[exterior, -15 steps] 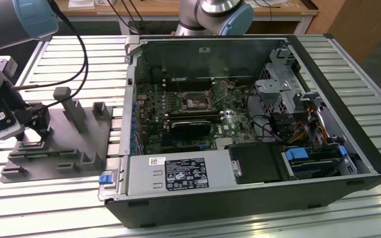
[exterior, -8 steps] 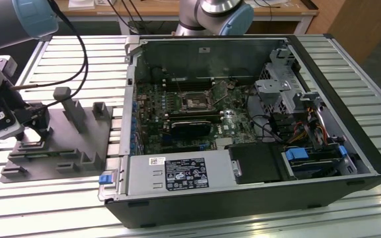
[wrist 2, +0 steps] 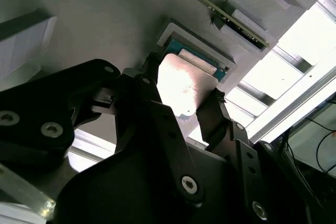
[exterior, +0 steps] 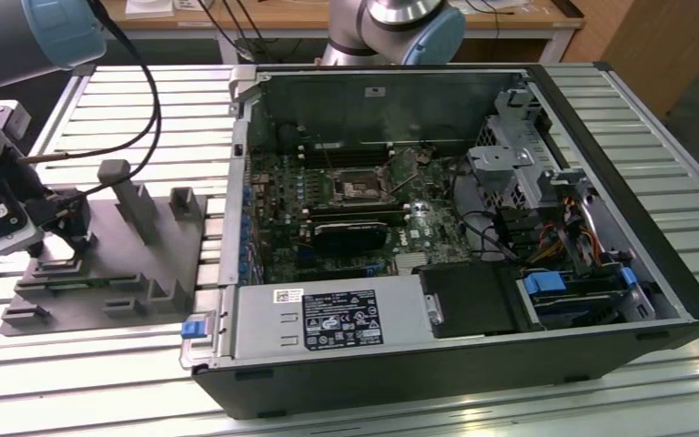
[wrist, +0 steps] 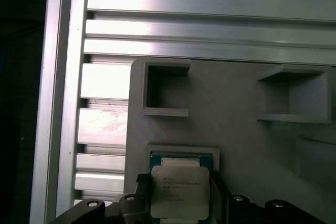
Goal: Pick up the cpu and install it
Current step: 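Pick up the cpu and move it towards the insertion slot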
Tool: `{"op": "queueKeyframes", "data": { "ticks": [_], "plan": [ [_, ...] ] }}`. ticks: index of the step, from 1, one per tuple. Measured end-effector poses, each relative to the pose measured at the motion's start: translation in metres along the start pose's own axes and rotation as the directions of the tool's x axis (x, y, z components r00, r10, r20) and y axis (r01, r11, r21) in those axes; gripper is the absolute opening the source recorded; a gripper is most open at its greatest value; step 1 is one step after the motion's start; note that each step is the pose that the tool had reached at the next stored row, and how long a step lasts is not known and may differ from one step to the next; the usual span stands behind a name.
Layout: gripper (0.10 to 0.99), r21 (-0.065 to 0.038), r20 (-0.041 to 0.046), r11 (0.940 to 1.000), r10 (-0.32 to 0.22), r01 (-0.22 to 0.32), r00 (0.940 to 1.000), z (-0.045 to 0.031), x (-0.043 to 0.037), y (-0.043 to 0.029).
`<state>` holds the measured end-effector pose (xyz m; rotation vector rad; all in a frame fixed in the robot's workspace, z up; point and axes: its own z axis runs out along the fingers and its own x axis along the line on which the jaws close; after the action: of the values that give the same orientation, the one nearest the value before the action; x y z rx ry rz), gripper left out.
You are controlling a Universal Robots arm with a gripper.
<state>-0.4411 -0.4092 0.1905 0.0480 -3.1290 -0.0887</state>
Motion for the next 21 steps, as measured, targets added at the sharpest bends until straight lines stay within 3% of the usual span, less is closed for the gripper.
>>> {"op": "queueKeyframes", "data": {
  "ticks": [21],
  "plan": [
    [0.541, 0.000, -0.0001, 1.0000, 0.000, 0.000, 1.0000, -0.0115, 0.0001, 0.0007]
  ]
}}
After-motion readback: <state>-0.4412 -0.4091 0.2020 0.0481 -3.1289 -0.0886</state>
